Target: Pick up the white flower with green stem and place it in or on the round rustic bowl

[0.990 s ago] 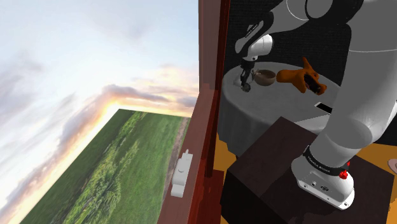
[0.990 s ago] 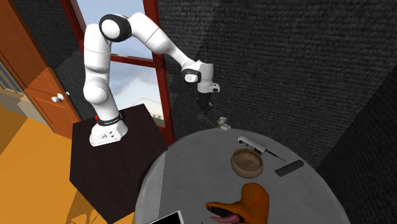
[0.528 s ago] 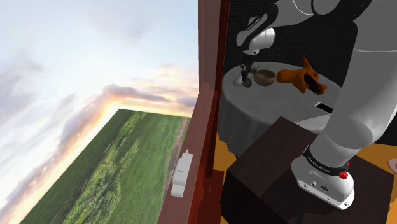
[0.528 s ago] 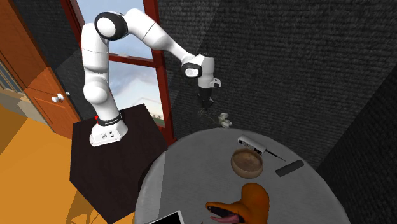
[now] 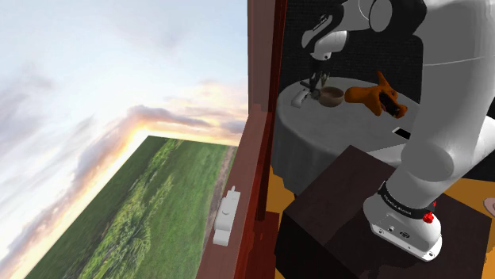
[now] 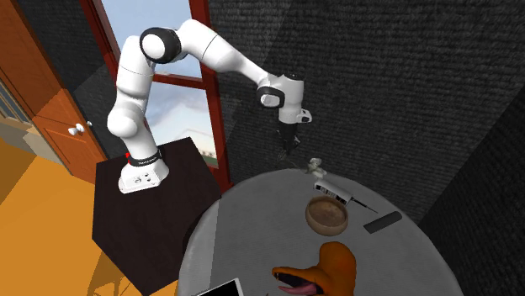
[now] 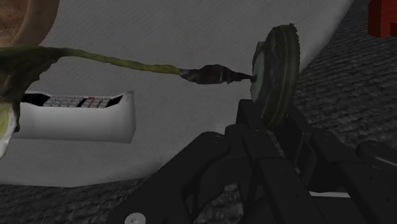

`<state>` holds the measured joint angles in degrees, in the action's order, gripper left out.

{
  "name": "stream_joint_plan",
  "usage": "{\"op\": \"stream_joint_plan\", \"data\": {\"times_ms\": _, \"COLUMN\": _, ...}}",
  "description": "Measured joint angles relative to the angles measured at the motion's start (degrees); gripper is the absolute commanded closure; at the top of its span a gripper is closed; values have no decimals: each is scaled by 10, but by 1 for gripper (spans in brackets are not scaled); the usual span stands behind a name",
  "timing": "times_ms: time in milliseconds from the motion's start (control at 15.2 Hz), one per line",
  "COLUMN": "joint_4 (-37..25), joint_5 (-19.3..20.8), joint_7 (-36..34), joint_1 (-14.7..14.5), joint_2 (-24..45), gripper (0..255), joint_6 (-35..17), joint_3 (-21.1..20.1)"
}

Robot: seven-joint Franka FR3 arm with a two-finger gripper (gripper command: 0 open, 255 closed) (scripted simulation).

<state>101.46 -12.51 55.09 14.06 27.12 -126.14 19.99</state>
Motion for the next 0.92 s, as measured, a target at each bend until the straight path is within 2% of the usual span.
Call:
{"op": "stream_joint_plan", "data": {"times_ms": 330, "joint_4": -142, "joint_5": -18, "joint_7": 38, "joint_1": 55, "joint_2": 82, "gripper": 255, "joint_6": 64, "joint_3": -2}}
{"op": "stream_joint_plan", "data": {"times_ms": 528, "joint_4": -247, "joint_5": -28, "joint_7": 58, "joint_1": 96, "joint_2": 144, "gripper": 255, "joint_6": 109, "joint_3": -5}}
{"op": "stream_joint_plan", "data": {"times_ms": 726, "joint_4": -387, "joint_5": -36, "joint_7": 67, "joint_1": 140, "joint_2": 221, "gripper": 255, "joint_6": 170, "joint_3": -11}}
{"op": "stream_joint_plan", "data": {"times_ms": 792, "joint_4": -447, "joint_5": -38, "joint_7": 67, "joint_1": 157, "joint_2": 253, "gripper": 255, "joint_6": 196, "joint_3": -14}}
{"op": "stream_joint_plan", "data": {"times_ms": 858, "joint_4": -544, "joint_5": -41, "joint_7": 62, "joint_1": 181, "joint_2": 304, "gripper": 255, "joint_6": 238, "joint_3": -19}}
{"op": "stream_joint_plan", "data": {"times_ms": 924, "joint_4": -588, "joint_5": -42, "joint_7": 61, "joint_1": 193, "joint_2": 329, "gripper": 255, "joint_6": 256, "joint_3": -22}}
